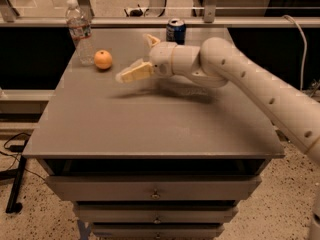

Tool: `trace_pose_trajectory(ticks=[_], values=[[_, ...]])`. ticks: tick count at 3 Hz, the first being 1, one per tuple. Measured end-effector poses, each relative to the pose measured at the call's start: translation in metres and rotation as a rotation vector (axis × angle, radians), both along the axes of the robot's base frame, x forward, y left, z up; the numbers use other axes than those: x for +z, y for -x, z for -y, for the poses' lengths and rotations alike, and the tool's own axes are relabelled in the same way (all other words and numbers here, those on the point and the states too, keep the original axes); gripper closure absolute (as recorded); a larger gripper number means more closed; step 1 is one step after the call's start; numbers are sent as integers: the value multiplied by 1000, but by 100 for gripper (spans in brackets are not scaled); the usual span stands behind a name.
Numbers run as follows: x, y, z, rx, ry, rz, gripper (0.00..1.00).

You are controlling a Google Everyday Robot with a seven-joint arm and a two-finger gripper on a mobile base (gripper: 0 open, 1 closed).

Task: Move orange near water bottle

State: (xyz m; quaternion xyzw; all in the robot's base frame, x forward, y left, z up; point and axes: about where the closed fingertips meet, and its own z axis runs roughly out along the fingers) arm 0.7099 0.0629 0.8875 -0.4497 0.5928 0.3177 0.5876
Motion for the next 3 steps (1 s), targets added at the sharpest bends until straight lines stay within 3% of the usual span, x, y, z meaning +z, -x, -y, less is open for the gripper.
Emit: trace_pose_trajectory(ticks=[1, 2, 3], values=[[13, 20, 42, -10, -23, 10, 0], [24, 45, 84, -20, -2, 5, 0], [26, 50, 90, -19, 2, 5, 0]])
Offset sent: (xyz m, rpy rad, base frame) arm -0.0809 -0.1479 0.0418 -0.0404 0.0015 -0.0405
